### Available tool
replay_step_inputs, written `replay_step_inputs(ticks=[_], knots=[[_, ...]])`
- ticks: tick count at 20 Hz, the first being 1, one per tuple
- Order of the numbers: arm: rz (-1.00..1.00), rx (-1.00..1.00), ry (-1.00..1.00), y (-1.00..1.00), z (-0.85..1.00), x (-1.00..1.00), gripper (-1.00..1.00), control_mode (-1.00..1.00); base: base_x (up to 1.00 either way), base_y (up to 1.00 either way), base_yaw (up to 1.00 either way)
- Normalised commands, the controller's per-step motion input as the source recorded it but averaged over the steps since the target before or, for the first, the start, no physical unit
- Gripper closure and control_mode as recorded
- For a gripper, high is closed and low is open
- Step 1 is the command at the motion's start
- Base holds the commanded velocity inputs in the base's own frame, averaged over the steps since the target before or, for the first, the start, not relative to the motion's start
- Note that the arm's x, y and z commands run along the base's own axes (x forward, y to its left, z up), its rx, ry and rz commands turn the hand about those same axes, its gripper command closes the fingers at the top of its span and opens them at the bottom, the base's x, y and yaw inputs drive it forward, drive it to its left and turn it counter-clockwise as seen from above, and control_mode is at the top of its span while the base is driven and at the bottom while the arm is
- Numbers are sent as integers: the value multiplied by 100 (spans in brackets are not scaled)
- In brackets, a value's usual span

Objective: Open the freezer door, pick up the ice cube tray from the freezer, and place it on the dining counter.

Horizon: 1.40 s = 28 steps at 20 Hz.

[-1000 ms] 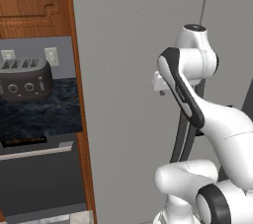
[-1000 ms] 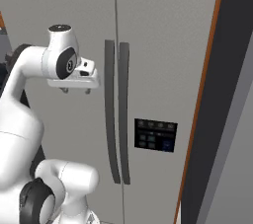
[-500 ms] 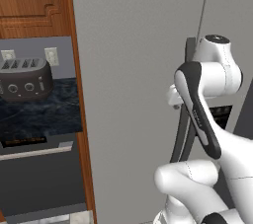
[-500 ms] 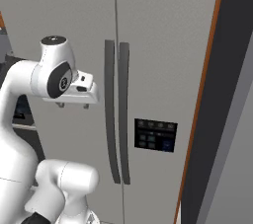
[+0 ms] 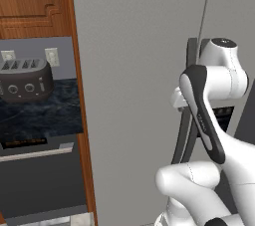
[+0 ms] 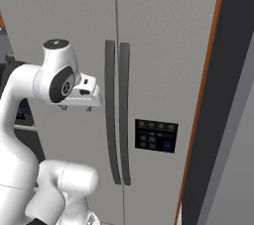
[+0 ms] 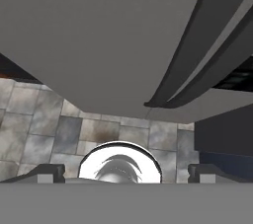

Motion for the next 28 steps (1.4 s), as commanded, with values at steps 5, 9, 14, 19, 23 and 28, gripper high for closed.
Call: replay_step_inputs(ticks=[5,9,14,19,23,28], knots=[[0,0,0,-3,0,0,-100,100,0,-3,0],[0,0,0,0,0,0,-100,100,0,10,-3],[0,0,0,0,0,0,-100,100,0,51,-12],[0,0,0,0,0,0,-100,100,0,56,-17],[0,0,0,0,0,0,-100,100,0,20,-8],[0,0,0,0,0,0,-100,100,9,-2,0]])
